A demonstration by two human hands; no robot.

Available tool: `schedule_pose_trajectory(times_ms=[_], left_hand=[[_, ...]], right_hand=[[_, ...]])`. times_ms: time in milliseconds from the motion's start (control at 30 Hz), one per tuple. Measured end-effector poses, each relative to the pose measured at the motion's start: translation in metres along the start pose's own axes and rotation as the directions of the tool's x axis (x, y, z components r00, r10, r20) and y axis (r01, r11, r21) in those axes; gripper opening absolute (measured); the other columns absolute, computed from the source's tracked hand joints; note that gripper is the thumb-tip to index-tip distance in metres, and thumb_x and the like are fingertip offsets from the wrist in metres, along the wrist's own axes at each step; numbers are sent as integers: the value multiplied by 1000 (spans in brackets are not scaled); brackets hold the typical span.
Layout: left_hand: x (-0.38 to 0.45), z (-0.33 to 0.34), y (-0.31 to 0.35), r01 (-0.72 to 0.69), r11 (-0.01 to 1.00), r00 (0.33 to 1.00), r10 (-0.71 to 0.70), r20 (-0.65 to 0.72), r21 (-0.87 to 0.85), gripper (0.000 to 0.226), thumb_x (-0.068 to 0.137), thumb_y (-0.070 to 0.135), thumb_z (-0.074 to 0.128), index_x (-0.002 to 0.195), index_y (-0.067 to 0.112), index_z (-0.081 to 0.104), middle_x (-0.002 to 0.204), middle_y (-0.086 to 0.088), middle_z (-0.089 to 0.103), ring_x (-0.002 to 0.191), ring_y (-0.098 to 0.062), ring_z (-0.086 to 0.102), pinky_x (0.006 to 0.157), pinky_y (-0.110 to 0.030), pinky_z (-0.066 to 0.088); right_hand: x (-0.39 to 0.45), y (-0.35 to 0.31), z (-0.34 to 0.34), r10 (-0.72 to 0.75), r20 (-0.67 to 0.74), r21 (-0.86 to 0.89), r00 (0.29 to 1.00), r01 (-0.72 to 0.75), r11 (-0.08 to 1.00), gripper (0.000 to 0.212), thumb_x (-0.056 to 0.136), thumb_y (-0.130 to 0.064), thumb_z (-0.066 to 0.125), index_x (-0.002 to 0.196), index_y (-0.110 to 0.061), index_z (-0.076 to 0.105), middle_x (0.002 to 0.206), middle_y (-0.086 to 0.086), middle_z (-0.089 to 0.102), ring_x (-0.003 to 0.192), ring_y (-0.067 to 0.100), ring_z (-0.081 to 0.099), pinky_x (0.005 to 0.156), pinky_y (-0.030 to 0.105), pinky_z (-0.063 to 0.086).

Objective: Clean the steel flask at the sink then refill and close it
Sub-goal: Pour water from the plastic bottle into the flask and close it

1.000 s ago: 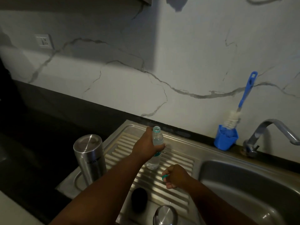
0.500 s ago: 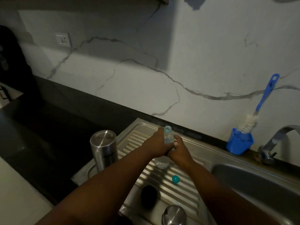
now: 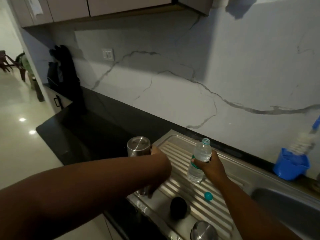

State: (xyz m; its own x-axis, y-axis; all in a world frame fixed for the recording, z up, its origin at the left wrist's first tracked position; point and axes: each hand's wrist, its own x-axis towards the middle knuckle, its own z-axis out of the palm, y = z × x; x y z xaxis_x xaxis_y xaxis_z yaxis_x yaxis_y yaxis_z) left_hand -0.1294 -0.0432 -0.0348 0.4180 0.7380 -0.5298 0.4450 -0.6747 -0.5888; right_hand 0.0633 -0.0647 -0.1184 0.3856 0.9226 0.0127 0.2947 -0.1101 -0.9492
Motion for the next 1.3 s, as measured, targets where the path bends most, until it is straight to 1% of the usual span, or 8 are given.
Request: schedule_pose_trajectory(times_ms=[133, 200, 267, 467, 633, 833, 1000, 1300], left_hand=[[15, 30, 3, 99, 995, 981, -100, -165, -15, 51, 97, 17, 50, 143, 10, 30, 138, -20, 49, 127, -32, 47, 82, -6, 38], [33, 37, 4, 110, 994, 975, -113, 190, 28, 50, 94, 30, 53, 139, 11, 46, 140, -20, 47, 132, -41, 38, 105, -44, 35], [72, 62, 2, 294, 951, 934, -264, 242, -98, 54, 83, 46, 59, 131, 22, 57, 137, -21, 48, 129, -51, 34, 77, -85, 19], [35, 44, -7, 357, 866, 923, -384, -10, -350, 34, 97, 28, 53, 125, 10, 53, 118, -14, 57, 94, -37, 50, 77, -27, 38], [0, -1, -64, 56, 898, 983, -127, -134, -436, 61, 75, 43, 77, 126, 21, 51, 118, -4, 60, 110, -24, 57, 90, -42, 42], [9, 7, -78, -226, 394, 858, -352, -373, -891, 70, 62, 47, 83, 117, 25, 46, 110, 2, 60, 92, -16, 60, 79, -32, 51], [28, -21, -2, -574, -189, 790, -385, -478, -796, 79, 57, 25, 88, 122, 28, 44, 108, 4, 61, 95, -12, 63, 81, -27, 54], [22, -140, 148, -741, -198, 671, -203, -713, -641, 66, 61, 17, 87, 104, 42, 44, 101, 14, 61, 87, 0, 61, 68, -18, 48]], right_hand=[[1, 0, 2, -23, 21, 6, 1000, 23, 1000, 60, 72, -15, 80, 120, -16, 46, 109, 3, 60, 94, 18, 59, 76, 29, 45], [1, 2, 3, -17, 23, 6, 1000, 17, 1000, 61, 71, -17, 81, 121, -16, 45, 111, 4, 59, 98, 21, 59, 79, 32, 46], [0, 2, 3, -22, 24, 14, 999, 22, 1000, 62, 71, -16, 81, 122, -16, 45, 110, 3, 59, 99, 20, 58, 80, 32, 46], [-1, 2, 4, -18, 16, 63, 1000, 17, 998, 63, 72, -13, 80, 123, -15, 44, 112, 3, 58, 101, 22, 59, 81, 33, 47], [-4, -5, -7, 3, -6, 153, 1000, -2, 988, 61, 69, -11, 82, 120, -17, 48, 110, 2, 62, 96, 16, 61, 70, 25, 49], [-15, -50, -79, -100, -22, 236, 995, 102, 966, 55, 65, -14, 85, 111, -19, 55, 105, 4, 68, 93, 18, 68, 71, 26, 53], [-45, -80, -148, -178, -111, 231, 978, 200, 952, 67, 52, -30, 82, 113, -20, 56, 107, 11, 68, 100, 30, 65, 87, 47, 53], [-136, -62, -263, -49, -158, 22, 986, 53, 998, 57, 65, -24, 81, 111, -39, 51, 110, -3, 67, 97, 14, 66, 79, 27, 55]])
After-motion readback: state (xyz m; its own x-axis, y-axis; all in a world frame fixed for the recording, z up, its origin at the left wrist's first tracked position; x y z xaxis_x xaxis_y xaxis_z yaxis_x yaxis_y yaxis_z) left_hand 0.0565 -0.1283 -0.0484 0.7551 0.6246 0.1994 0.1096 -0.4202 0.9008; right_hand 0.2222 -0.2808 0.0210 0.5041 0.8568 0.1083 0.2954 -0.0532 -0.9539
